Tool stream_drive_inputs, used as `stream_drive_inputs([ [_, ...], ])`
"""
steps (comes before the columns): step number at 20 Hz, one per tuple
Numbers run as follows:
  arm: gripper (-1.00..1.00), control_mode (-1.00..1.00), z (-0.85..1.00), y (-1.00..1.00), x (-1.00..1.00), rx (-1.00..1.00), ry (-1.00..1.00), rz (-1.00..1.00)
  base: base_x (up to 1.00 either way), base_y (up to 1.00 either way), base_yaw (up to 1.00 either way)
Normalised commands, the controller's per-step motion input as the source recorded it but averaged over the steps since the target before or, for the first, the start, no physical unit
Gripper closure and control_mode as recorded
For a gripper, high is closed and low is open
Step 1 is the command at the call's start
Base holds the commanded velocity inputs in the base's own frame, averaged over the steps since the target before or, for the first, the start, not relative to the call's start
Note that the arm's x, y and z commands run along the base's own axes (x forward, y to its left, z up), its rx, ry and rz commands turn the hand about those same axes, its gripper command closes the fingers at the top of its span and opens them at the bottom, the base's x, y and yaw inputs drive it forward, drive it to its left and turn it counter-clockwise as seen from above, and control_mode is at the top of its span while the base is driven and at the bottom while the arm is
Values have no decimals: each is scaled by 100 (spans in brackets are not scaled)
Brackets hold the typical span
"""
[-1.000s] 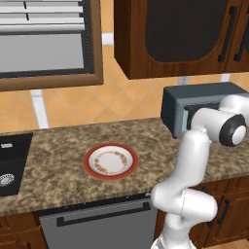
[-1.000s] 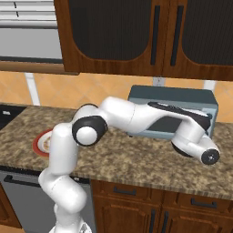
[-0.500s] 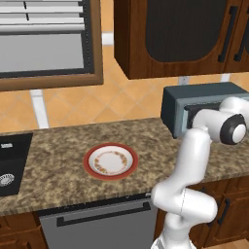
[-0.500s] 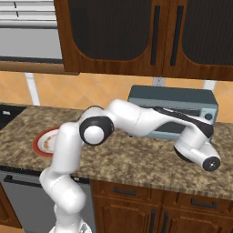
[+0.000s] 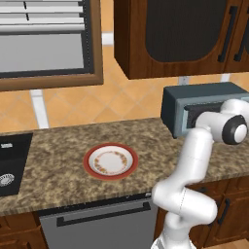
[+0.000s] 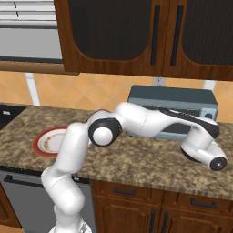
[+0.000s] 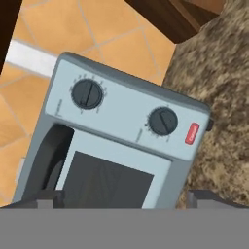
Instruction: Pick up the kebab skewer and baguette bread, and place them inside the toaster oven. Close the toaster oven door and start by setting the timer.
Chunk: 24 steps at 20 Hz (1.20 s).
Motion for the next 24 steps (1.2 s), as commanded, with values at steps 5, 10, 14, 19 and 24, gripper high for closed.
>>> stream_drive_inputs([
  [5,-100,-100,-16,0,12,1,-3,0,0,0,0],
  [10,-100,-100,-3,0,22,1,-7,0,0,0,0],
  [14,-100,-100,0,0,38,0,-6,0,0,0,0],
  [19,-100,-100,-5,-8,31,0,-1,0,0,0,0],
  [24,-100,-100,-22,-28,19,0,0,0,0,0,0],
])
